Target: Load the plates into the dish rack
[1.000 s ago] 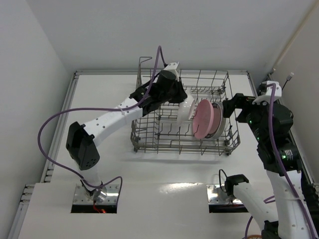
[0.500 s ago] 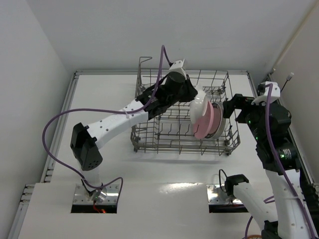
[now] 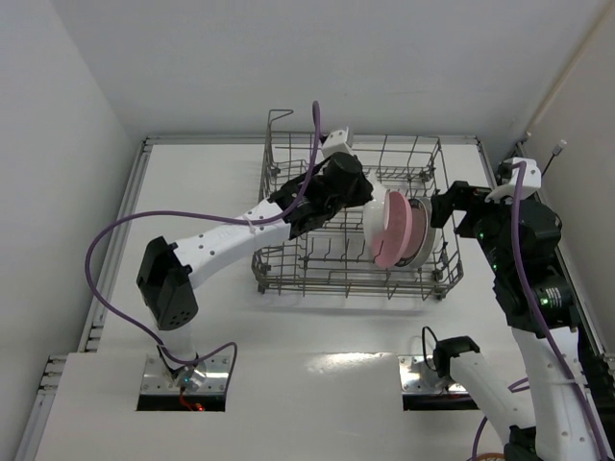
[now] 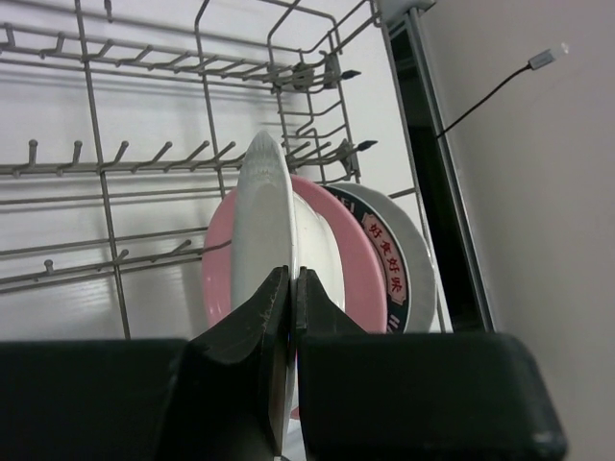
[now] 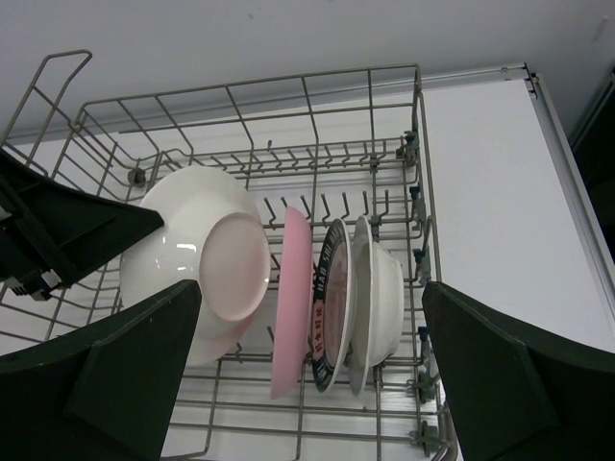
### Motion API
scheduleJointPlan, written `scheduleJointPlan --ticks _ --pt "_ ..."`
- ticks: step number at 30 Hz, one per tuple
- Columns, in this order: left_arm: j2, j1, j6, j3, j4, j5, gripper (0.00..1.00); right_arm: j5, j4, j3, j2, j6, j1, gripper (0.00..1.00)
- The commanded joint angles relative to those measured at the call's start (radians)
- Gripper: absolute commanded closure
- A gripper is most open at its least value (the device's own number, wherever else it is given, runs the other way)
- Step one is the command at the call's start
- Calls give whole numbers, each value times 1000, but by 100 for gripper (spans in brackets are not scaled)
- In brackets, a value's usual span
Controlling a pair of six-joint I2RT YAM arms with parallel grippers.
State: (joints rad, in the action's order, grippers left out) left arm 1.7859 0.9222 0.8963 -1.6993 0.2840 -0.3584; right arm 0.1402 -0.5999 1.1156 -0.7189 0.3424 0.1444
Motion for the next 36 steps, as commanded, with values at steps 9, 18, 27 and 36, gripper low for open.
scheduleJointPlan --ticks 9,18,27,36 --pt "-6 10 52 6 -111 1 97 27 26 6 6 -8 -6 0" --pt "12 10 30 15 -111 19 63 38 17 15 -4 -8 -6 0" --pt "-86 10 -124 -98 -28 -8 32 38 -55 68 -53 -17 -6 0" --pt "-413 -8 -392 70 133 -448 10 -7 -51 52 -145 -17 -6 0"
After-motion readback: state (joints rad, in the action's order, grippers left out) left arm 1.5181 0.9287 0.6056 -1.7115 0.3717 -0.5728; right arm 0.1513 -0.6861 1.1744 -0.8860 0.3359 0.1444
